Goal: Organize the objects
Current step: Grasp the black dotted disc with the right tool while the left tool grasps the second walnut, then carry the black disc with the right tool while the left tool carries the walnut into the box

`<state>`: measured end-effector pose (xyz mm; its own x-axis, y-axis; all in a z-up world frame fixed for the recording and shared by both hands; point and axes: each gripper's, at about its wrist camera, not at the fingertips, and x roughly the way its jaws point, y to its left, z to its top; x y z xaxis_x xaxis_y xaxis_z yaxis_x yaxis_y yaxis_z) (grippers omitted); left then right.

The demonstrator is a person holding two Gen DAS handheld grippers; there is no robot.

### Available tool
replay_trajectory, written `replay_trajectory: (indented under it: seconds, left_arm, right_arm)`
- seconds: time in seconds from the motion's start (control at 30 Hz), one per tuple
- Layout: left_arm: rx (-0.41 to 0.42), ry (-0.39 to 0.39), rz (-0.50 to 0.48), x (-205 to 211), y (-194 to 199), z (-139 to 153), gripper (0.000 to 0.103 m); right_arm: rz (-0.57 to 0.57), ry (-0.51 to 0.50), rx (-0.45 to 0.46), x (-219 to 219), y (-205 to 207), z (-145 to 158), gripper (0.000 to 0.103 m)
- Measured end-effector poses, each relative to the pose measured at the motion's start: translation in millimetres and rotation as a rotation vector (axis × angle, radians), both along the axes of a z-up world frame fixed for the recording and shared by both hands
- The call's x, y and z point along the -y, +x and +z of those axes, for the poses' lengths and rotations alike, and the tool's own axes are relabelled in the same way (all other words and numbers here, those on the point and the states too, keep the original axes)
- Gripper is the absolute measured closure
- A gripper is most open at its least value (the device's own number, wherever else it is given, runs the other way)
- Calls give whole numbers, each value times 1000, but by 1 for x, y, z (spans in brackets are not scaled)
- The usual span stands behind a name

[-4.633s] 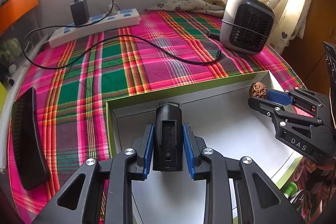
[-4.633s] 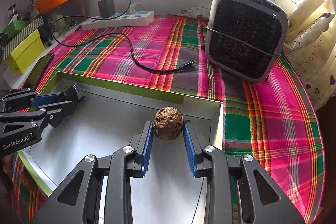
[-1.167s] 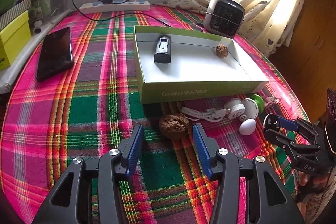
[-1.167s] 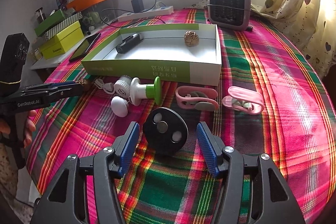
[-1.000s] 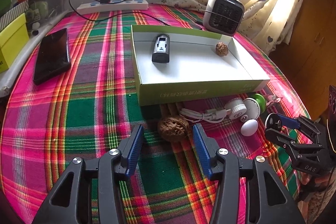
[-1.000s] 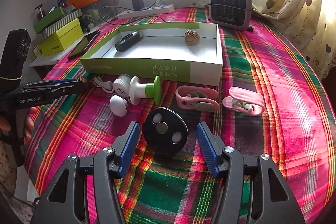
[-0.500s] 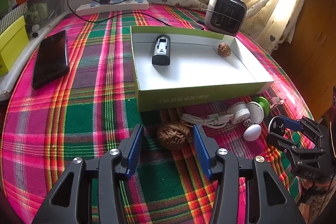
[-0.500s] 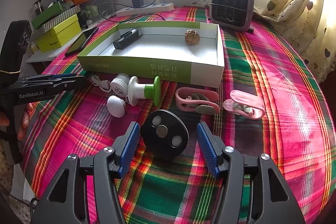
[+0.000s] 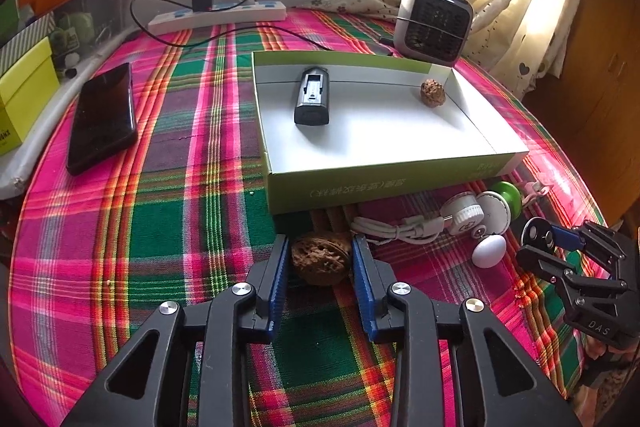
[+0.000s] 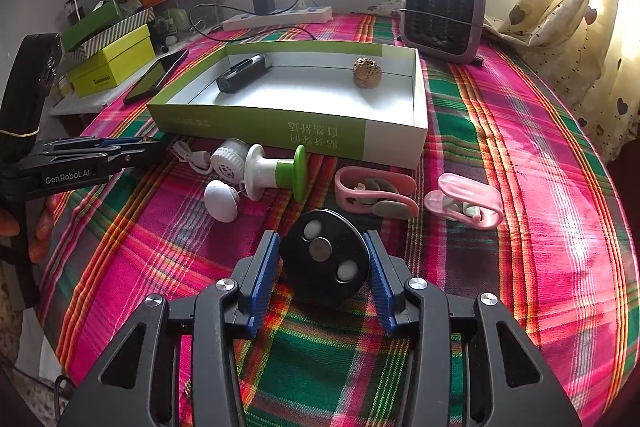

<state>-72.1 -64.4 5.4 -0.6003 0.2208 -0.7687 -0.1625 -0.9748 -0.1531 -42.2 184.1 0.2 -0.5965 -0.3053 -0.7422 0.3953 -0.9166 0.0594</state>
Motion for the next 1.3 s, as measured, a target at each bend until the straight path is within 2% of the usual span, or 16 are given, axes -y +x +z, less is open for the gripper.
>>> replay_trajectory:
  seconds: [0.1, 0.2, 1.3]
  left_arm:
    - [0, -1, 0, 0, 0, 0, 75]
    - [0, 0, -1, 0, 0, 0, 75]
    - [-12, -2, -4, 1, 2, 6, 75]
  right_arm:
    - [0, 3, -2, 0, 0, 0, 60]
    - [2, 4, -5, 1, 1, 0, 67]
    - [9, 0, -16, 2, 2, 2, 68]
